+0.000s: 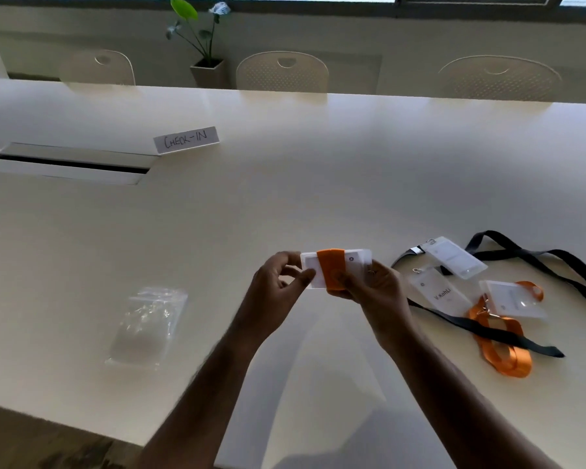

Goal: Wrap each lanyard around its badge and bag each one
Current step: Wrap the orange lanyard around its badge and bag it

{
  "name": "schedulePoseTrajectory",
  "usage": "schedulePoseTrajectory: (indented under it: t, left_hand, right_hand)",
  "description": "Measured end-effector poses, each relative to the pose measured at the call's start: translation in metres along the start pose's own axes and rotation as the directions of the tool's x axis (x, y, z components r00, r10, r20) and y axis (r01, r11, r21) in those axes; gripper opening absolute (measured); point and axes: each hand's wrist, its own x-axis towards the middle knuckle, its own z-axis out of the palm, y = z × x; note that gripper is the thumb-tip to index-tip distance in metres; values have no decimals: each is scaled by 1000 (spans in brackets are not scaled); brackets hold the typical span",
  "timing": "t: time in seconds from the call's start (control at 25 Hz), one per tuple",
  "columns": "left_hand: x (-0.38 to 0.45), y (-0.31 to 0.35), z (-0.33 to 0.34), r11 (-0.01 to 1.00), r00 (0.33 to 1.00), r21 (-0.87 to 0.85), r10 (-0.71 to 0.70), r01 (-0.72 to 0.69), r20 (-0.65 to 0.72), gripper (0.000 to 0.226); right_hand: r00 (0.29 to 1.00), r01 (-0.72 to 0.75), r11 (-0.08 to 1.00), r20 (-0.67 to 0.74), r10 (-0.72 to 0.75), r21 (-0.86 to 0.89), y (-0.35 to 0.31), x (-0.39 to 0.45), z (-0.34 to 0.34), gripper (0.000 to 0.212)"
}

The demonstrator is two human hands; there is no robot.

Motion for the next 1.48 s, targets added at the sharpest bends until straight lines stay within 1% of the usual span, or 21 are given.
schedulePoseTrajectory:
  t: [0.12,0.16,0.24,0.36,0.4,0.48,0.52,0.56,0.72,0.88,0.96,1.12,1.24,1.36,1.48]
  left_hand:
    - [-6,-14,-30,998,998,54,18,-14,-60,19]
    - [-8,-20,-39,995,996,100,27,-18,-88,18]
    - [-13,-36,-59,975,986,222,55,-18,-160,17]
    - [-21,-67,-92,884,960,467,108,26,-258,18]
    - [-24,-75,-102,846,951,531,113,60,-288,19]
    - [-31,-88,-122,792,931,596,107,132,-348,22]
    - [-35,-92,-129,776,922,611,104,159,-373,23]
    - [-39,-96,-136,763,913,620,102,182,-394,25]
    - [-54,-108,-155,744,887,612,58,268,-458,34]
    - [-63,-120,-160,728,894,614,4,304,-448,52]
    - [-65,-124,-160,741,896,594,-23,313,-444,56]
    - [-68,-129,-163,771,897,548,-64,323,-438,42]
    - [-69,-127,-167,773,906,547,-83,321,-415,29]
    - [-70,-122,-171,748,909,586,-54,311,-413,22]
    - [-70,-112,-179,704,905,648,16,291,-424,20]
  right_hand:
    - [999,-34,999,12,34,-23,13,2,13,13]
    - [999,-46,999,15,46,-24,16,2,16,14]
    - [998,-63,997,22,64,-41,23,3,25,22]
    - [996,-81,995,32,83,-58,30,5,40,30]
    - [995,-86,995,39,88,-59,31,5,46,29]
    - [994,-90,994,48,93,-62,35,7,54,17]
    - [994,-94,993,47,97,-67,38,8,58,11]
    - [994,-99,992,45,102,-75,40,9,61,10]
    - [991,-122,989,50,126,-84,47,11,75,15]
    - [990,-127,988,51,132,-92,54,10,84,15]
    - [989,-135,986,43,140,-98,57,10,89,15]
    - [986,-158,980,30,163,-120,59,9,93,16]
    - [986,-162,979,16,166,-124,61,8,94,16]
    - [985,-165,979,19,169,-117,63,8,95,19]
    - [985,-167,979,18,170,-113,64,7,97,20]
